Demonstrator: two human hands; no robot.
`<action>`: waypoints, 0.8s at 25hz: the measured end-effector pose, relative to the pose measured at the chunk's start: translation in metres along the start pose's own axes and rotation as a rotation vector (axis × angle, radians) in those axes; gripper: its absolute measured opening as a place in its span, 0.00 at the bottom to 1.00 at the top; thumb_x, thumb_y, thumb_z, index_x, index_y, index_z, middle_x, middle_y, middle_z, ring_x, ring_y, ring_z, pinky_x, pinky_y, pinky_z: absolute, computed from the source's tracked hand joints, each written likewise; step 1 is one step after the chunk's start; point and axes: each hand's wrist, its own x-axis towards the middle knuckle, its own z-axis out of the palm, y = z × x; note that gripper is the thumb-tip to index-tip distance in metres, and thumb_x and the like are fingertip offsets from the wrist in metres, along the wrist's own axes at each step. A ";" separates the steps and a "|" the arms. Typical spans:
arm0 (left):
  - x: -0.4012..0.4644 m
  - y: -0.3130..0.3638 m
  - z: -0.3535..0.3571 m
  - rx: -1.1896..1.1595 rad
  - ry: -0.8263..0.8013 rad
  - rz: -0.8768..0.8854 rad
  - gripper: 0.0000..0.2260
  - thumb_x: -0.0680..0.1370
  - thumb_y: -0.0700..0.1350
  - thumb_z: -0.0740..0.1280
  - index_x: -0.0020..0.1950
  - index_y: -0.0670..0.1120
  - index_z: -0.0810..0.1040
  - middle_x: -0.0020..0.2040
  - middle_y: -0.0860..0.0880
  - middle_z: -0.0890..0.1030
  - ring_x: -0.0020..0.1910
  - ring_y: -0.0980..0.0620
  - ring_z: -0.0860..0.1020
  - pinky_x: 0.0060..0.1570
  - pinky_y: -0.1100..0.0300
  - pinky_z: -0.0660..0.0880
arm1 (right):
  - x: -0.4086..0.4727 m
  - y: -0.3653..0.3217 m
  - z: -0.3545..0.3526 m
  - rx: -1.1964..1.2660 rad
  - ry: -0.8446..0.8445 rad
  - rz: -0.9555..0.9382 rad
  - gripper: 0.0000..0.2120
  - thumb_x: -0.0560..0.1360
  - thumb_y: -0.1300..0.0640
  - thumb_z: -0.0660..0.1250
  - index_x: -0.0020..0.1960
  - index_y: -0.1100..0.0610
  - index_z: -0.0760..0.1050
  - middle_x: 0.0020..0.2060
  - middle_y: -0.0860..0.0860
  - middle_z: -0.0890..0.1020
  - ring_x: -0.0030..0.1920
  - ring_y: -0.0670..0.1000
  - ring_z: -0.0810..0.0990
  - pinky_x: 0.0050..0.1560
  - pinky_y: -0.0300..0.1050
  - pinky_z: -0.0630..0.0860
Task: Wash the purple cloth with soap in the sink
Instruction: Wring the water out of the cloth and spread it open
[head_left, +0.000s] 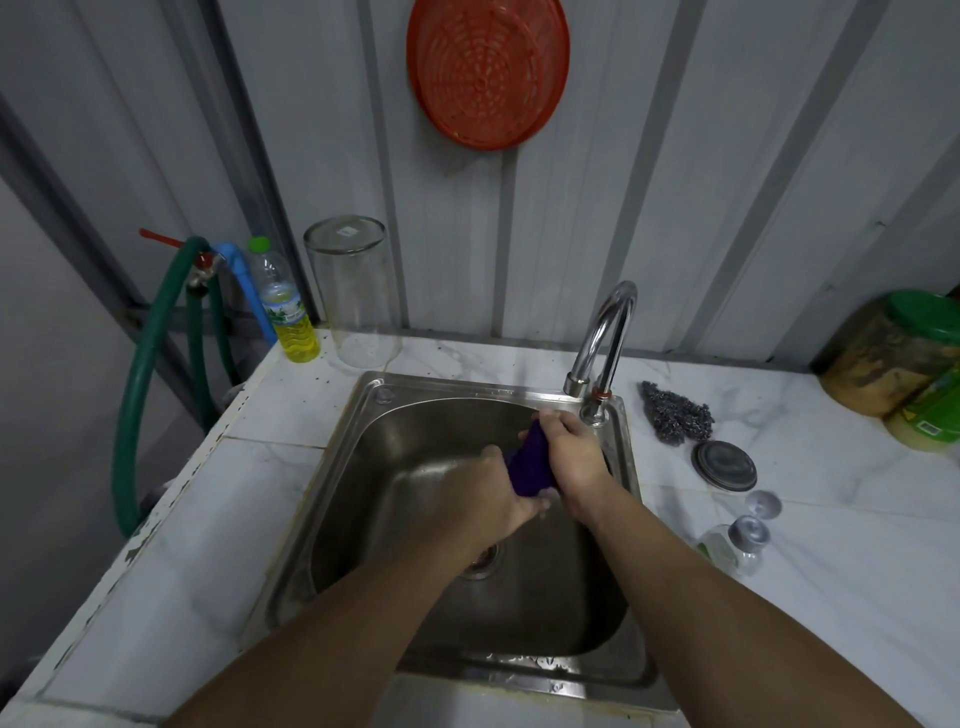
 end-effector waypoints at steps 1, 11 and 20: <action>0.002 -0.003 -0.003 -0.078 -0.053 -0.023 0.28 0.66 0.68 0.74 0.55 0.49 0.72 0.43 0.55 0.79 0.37 0.57 0.76 0.31 0.63 0.67 | -0.002 -0.001 -0.004 0.014 -0.035 0.013 0.13 0.79 0.47 0.67 0.53 0.57 0.79 0.49 0.60 0.84 0.50 0.60 0.83 0.57 0.59 0.82; -0.005 -0.026 -0.010 -1.343 -0.190 -0.299 0.04 0.79 0.42 0.71 0.54 0.46 0.79 0.48 0.44 0.84 0.39 0.49 0.83 0.30 0.58 0.78 | -0.031 0.003 -0.042 0.104 -0.239 -0.125 0.18 0.67 0.73 0.62 0.52 0.59 0.80 0.51 0.57 0.86 0.47 0.55 0.83 0.45 0.49 0.80; -0.003 -0.021 -0.038 -1.630 0.078 -0.402 0.11 0.81 0.45 0.68 0.62 0.45 0.79 0.47 0.42 0.85 0.46 0.42 0.84 0.48 0.47 0.81 | -0.059 -0.005 -0.034 -0.228 -0.220 -0.200 0.11 0.81 0.67 0.60 0.52 0.53 0.78 0.35 0.49 0.81 0.36 0.49 0.80 0.33 0.35 0.77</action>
